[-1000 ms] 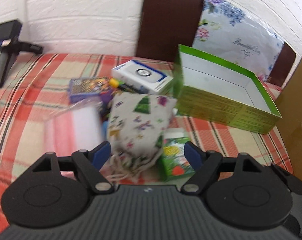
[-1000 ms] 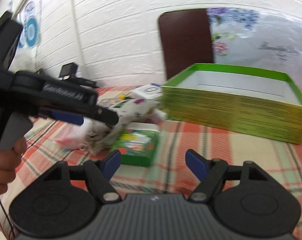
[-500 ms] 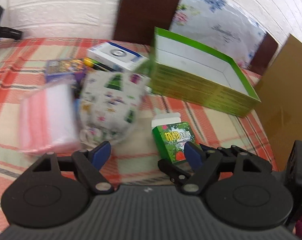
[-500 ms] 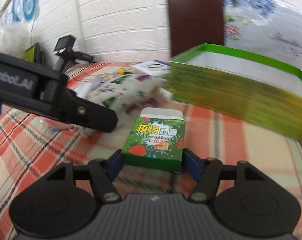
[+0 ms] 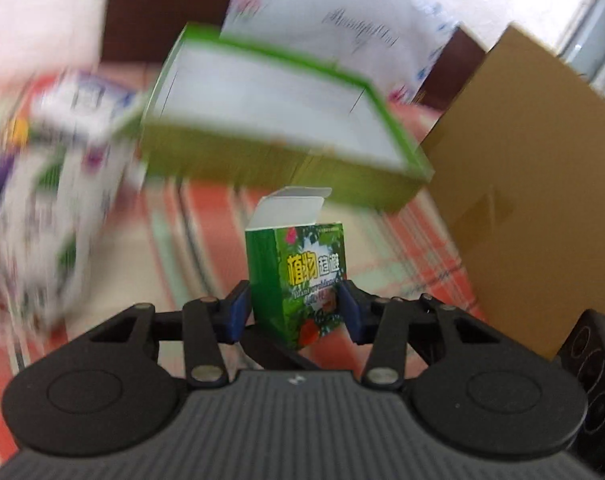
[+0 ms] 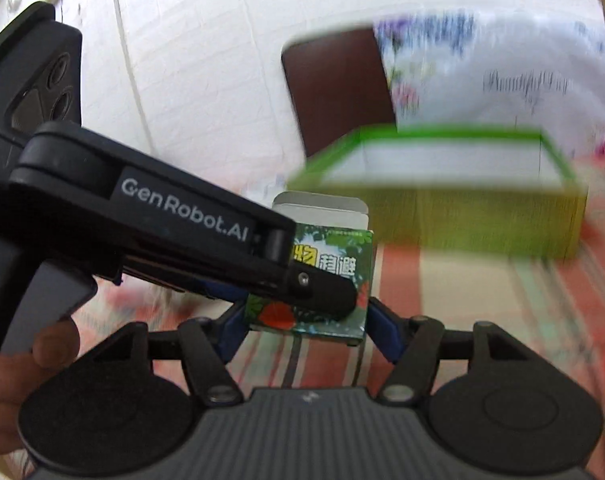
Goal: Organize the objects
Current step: 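Lower the green plant-print box into the green box and open the left gripper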
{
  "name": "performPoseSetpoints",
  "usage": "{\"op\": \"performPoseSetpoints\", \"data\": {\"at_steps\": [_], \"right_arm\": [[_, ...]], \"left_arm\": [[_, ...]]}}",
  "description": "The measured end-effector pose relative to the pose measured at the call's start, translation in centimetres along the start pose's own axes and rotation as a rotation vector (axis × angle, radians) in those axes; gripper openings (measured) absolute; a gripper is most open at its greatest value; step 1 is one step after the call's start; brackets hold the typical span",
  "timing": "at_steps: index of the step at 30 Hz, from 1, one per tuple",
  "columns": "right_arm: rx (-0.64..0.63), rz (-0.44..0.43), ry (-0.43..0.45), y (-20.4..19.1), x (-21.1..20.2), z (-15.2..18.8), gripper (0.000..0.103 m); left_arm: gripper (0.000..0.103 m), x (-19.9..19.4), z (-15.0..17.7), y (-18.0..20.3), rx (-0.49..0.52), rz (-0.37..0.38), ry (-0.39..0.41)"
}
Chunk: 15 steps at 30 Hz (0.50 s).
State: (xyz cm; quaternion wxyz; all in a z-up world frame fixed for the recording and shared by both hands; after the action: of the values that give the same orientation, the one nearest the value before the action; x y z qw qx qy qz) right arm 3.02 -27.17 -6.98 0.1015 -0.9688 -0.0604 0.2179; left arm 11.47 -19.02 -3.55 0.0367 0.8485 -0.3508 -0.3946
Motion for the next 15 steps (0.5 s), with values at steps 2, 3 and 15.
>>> {"op": "performPoseSetpoints", "data": {"at_steps": [2, 3, 15], "right_arm": [[-0.048, 0.036, 0.061, 0.3, 0.4, -2.3, 0.063], [-0.073, 0.057, 0.086, 0.5, 0.8, -3.3, 0.063], [-0.06, 0.236, 0.09, 7.3, 11.2, -8.5, 0.08]], "left_arm": [[0.051, 0.0, -2.4, 0.7, 0.035, 0.005, 0.037], [0.052, 0.2, -3.6, 1.0, 0.053, 0.001, 0.053], [0.085, 5.7, -11.6, -2.1, 0.182, -0.331, 0.187]]}}
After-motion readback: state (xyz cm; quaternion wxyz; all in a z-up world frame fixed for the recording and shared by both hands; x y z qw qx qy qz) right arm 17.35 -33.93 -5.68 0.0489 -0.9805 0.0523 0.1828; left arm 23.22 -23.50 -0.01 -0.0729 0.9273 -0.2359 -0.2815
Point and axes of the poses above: each gripper's, at about its wrist camera, not at the fingertips, and x roughly the way its jaws point, y to its right, z to its underside, the point moved 6 cm from there along x, roughly the way its jaws point, and after that the axes turned 2 degrees about y, right-handed, at the moved point
